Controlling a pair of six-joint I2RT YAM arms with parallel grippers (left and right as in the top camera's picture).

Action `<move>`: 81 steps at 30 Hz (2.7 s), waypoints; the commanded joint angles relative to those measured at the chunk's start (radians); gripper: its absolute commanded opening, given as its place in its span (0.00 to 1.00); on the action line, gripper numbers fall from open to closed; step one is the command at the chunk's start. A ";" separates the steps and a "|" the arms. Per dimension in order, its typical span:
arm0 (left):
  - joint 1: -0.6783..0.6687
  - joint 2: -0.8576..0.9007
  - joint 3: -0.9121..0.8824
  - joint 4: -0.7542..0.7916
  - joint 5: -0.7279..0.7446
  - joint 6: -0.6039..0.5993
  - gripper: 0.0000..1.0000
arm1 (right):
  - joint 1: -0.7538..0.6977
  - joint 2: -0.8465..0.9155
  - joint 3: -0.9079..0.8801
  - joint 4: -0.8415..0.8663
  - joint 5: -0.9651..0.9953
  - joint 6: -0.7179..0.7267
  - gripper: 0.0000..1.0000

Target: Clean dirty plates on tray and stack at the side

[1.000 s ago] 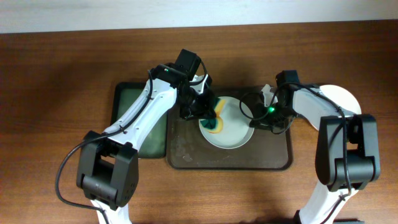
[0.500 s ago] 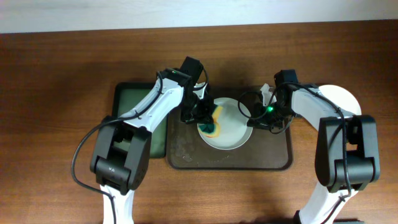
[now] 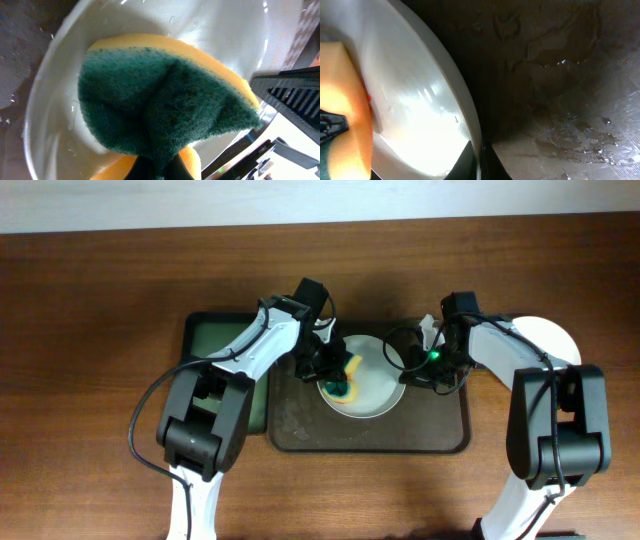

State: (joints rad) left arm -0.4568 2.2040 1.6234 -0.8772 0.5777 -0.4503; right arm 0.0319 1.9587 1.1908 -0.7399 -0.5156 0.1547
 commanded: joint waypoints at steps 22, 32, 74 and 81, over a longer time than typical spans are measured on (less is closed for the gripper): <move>-0.014 0.154 0.013 0.131 0.272 0.047 0.00 | 0.008 -0.019 -0.009 -0.012 0.000 0.012 0.04; 0.002 0.151 0.068 0.346 0.644 -0.062 0.00 | 0.008 -0.019 -0.009 -0.011 0.000 0.012 0.04; -0.055 0.021 0.117 -0.080 -0.181 0.370 0.00 | 0.008 -0.019 -0.009 -0.022 0.000 0.011 0.04; -0.060 0.021 0.040 0.098 -0.045 0.369 0.00 | 0.008 -0.019 -0.009 -0.022 0.000 0.012 0.04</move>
State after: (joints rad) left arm -0.5114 2.2475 1.6981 -0.8276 0.4561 -0.1028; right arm 0.0334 1.9568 1.1908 -0.7586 -0.5018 0.1658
